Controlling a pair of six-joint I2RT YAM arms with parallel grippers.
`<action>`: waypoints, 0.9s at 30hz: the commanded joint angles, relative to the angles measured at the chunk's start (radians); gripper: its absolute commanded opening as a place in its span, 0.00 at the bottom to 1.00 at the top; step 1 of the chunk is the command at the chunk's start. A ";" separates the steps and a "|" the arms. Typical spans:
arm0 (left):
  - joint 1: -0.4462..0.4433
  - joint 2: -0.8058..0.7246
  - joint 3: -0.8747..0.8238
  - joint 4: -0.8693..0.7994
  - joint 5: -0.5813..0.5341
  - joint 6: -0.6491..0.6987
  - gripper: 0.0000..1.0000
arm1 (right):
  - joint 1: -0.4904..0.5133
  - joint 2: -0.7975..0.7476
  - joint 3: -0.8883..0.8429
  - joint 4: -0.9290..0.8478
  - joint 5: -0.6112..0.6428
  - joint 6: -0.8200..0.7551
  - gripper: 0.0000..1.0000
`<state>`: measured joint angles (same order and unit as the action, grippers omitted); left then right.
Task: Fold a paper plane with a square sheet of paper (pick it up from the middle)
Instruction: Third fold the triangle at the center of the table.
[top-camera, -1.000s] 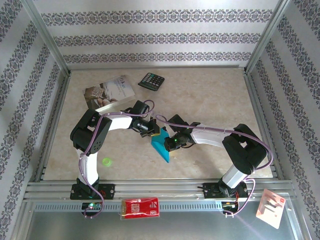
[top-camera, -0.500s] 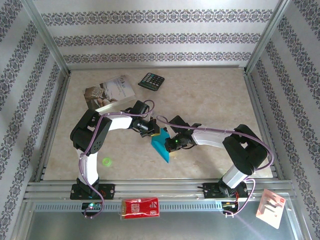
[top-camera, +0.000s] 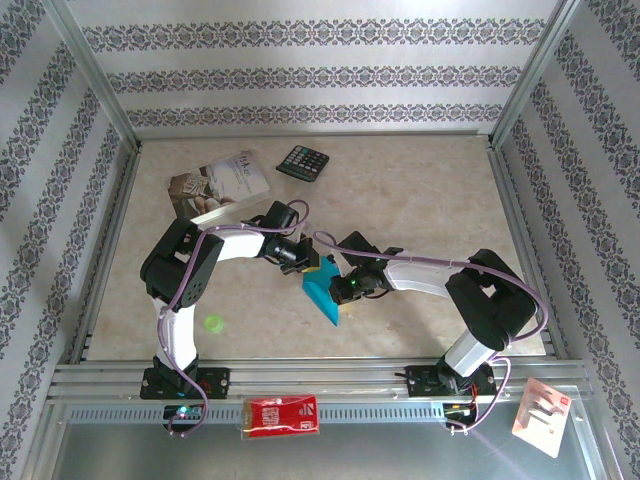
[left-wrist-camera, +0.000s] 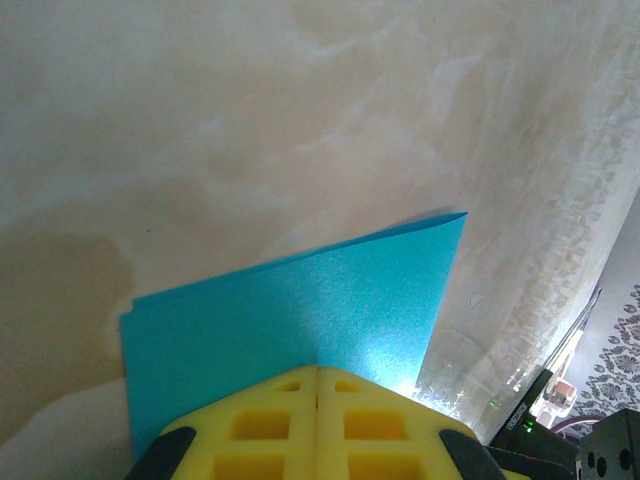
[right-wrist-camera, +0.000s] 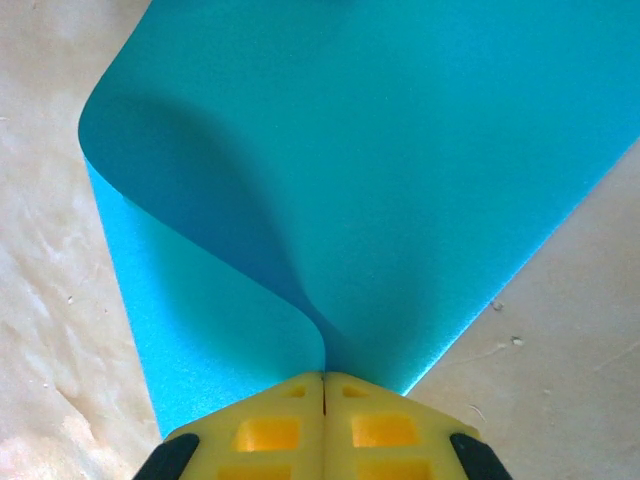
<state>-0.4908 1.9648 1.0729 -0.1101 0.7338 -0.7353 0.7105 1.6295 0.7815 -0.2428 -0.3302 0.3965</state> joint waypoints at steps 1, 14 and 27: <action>0.001 0.032 0.003 -0.105 -0.022 0.028 0.02 | -0.005 0.018 -0.017 -0.044 0.027 0.004 0.01; 0.001 0.034 0.012 -0.113 -0.025 0.034 0.02 | -0.005 0.010 0.018 -0.064 0.002 0.005 0.00; 0.001 0.043 0.000 -0.102 -0.024 0.031 0.01 | -0.001 -0.002 0.038 -0.044 -0.041 0.022 0.01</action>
<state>-0.4908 1.9694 1.0927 -0.1467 0.7326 -0.7212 0.7105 1.6295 0.8009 -0.2802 -0.3462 0.3981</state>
